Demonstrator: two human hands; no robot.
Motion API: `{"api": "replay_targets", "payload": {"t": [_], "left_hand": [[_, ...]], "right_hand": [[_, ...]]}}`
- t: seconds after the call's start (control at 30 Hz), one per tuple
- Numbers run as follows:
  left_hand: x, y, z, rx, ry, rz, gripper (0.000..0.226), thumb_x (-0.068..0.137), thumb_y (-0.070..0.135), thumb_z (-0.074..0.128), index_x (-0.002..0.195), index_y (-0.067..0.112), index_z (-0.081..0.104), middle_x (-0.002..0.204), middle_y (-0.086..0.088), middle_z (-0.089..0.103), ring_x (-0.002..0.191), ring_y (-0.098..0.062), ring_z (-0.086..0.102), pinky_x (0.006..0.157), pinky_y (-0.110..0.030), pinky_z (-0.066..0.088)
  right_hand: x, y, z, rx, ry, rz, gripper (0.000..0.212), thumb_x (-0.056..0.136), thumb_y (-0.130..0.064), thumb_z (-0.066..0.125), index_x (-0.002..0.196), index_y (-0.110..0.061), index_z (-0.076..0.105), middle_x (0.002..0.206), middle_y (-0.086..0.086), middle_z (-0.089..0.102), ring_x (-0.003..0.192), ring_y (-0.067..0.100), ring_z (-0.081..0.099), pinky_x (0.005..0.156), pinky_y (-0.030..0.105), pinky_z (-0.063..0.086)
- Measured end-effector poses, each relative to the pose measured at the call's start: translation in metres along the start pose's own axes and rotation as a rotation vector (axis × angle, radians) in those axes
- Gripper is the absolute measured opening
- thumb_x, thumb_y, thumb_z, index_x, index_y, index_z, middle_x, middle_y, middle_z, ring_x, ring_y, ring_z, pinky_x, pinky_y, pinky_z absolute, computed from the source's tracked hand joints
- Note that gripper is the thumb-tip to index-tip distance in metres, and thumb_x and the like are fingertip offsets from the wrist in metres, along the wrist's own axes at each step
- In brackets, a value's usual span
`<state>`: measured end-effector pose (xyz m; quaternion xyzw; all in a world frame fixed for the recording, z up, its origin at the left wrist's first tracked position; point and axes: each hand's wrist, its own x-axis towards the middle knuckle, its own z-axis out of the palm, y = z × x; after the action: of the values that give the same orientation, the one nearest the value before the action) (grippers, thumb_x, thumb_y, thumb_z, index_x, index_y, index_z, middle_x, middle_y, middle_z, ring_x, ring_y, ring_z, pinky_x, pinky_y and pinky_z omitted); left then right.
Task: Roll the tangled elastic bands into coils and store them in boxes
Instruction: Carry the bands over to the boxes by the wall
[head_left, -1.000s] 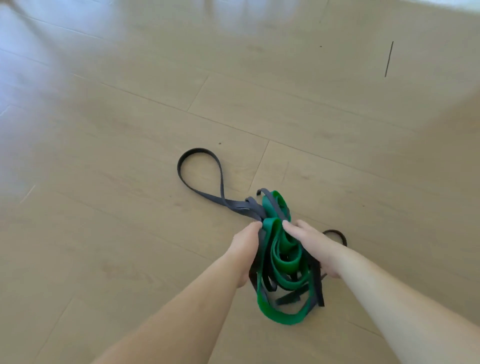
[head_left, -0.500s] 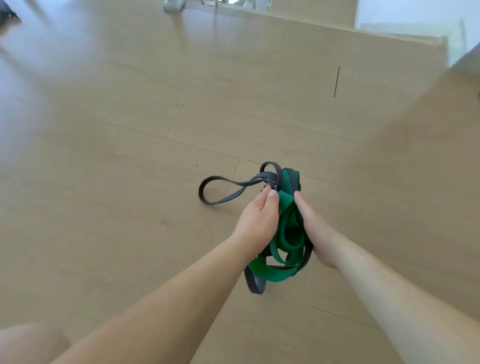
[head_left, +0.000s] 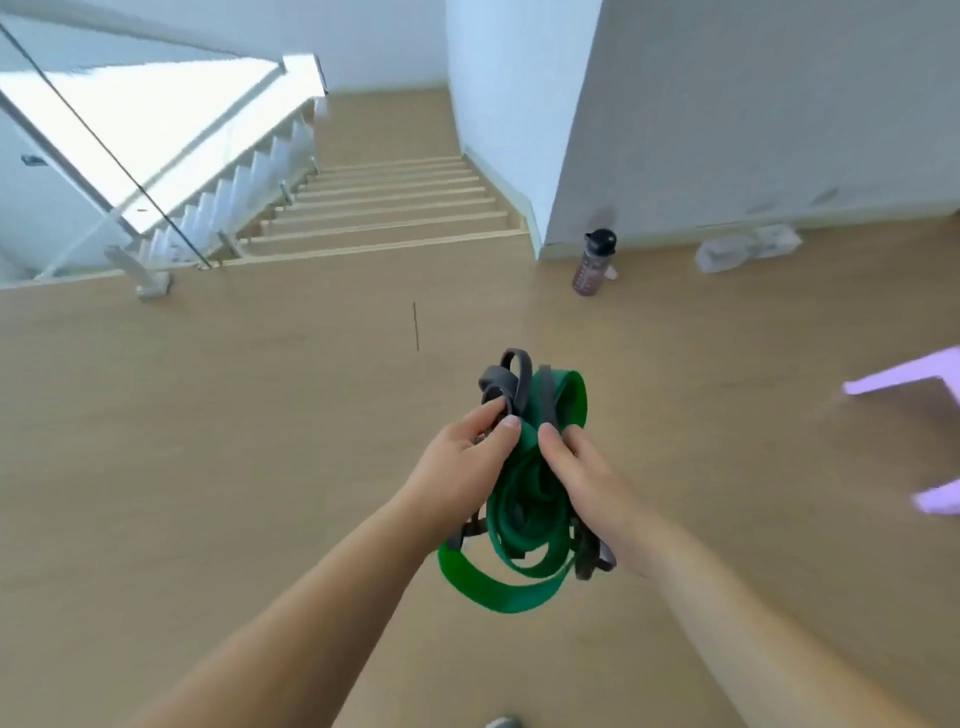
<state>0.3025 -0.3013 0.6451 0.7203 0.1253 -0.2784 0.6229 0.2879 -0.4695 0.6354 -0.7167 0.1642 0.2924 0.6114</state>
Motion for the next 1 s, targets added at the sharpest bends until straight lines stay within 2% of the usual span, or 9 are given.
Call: {"api": "replay_targets", "payload": {"t": [0.07,0.13,0.27,0.43,0.6,0.73,0.83,0.93,1.0], "left_hand": [[-0.008,0.057,0.036,0.027,-0.028,0.042,0.048,0.091,0.055,0.057,0.138,0.047,0.058,0.13,0.011,0.069,0.119,-0.011,0.066,0.105,-0.039,0.055],[-0.008,0.107,0.074,0.065,-0.044,0.091,0.03,0.096,0.049,0.06,0.125,0.052,0.063,0.124,0.015,0.07,0.116,-0.008,0.067,0.103,-0.033,0.055],[0.022,0.191,0.139,0.16,-0.138,0.177,0.063,0.084,0.06,0.065,0.145,0.048,0.051,0.123,0.011,0.073,0.107,-0.008,0.072,0.098,-0.036,0.059],[0.088,0.275,0.224,0.389,-0.191,0.301,0.06,0.087,0.058,0.068,0.144,0.046,0.053,0.137,0.014,0.064,0.116,-0.01,0.067,0.099,-0.031,0.056],[0.16,0.346,0.312,0.475,-0.273,0.355,0.059,0.085,0.059,0.068,0.142,0.043,0.058,0.135,0.016,0.067,0.12,-0.009,0.065,0.103,-0.034,0.055],[0.216,0.399,0.381,0.521,-0.337,0.396,0.04,0.088,0.052,0.067,0.128,0.047,0.067,0.101,0.022,0.075,0.093,-0.002,0.069,0.088,-0.034,0.06],[0.265,0.434,0.433,0.558,-0.359,0.376,0.045,0.09,0.052,0.066,0.135,0.047,0.062,0.113,0.023,0.072,0.094,0.003,0.068,0.088,-0.023,0.058],[0.327,0.461,0.488,0.584,-0.356,0.362,0.053,0.088,0.056,0.064,0.14,0.046,0.058,0.119,0.024,0.072,0.098,0.004,0.069,0.093,-0.026,0.059],[0.366,0.481,0.523,0.575,-0.324,0.34,0.053,0.087,0.058,0.062,0.138,0.047,0.059,0.12,0.023,0.072,0.103,0.001,0.069,0.096,-0.03,0.059]], "right_hand": [[-0.034,-0.039,-0.048,-0.031,0.04,-0.012,0.035,0.102,-0.06,0.044,0.118,-0.033,0.059,0.116,-0.002,0.073,0.11,0.015,0.07,0.095,0.042,0.06],[-0.058,-0.072,-0.097,-0.053,0.093,-0.029,0.032,0.104,-0.058,0.041,0.118,-0.036,0.058,0.116,-0.006,0.072,0.109,0.012,0.069,0.091,0.036,0.06],[-0.077,-0.123,-0.192,-0.153,0.251,-0.071,0.03,0.106,-0.057,0.037,0.115,-0.04,0.059,0.113,-0.014,0.07,0.109,0.006,0.065,0.092,0.035,0.054],[-0.068,-0.154,-0.301,-0.191,0.386,-0.042,0.033,0.109,-0.048,0.033,0.126,-0.033,0.058,0.117,-0.012,0.067,0.112,0.005,0.061,0.097,0.036,0.05],[-0.045,-0.181,-0.418,-0.337,0.508,-0.008,0.032,0.11,-0.042,0.031,0.093,-0.026,0.052,0.091,-0.004,0.063,0.09,0.015,0.061,0.087,0.041,0.05],[-0.022,-0.198,-0.511,-0.416,0.529,0.022,0.036,0.11,-0.043,0.03,0.084,-0.024,0.047,0.081,-0.003,0.059,0.078,0.016,0.059,0.078,0.043,0.051],[0.007,-0.203,-0.583,-0.393,0.516,0.006,0.037,0.109,-0.044,0.031,0.088,-0.022,0.051,0.081,-0.001,0.061,0.077,0.017,0.061,0.075,0.042,0.053],[0.049,-0.207,-0.664,-0.394,0.483,-0.005,0.038,0.109,-0.046,0.031,0.088,-0.023,0.051,0.079,-0.002,0.06,0.073,0.014,0.06,0.069,0.035,0.051],[0.078,-0.214,-0.718,-0.415,0.434,-0.015,0.039,0.109,-0.046,0.029,0.09,-0.021,0.052,0.083,0.001,0.063,0.077,0.016,0.063,0.074,0.038,0.054]]}}
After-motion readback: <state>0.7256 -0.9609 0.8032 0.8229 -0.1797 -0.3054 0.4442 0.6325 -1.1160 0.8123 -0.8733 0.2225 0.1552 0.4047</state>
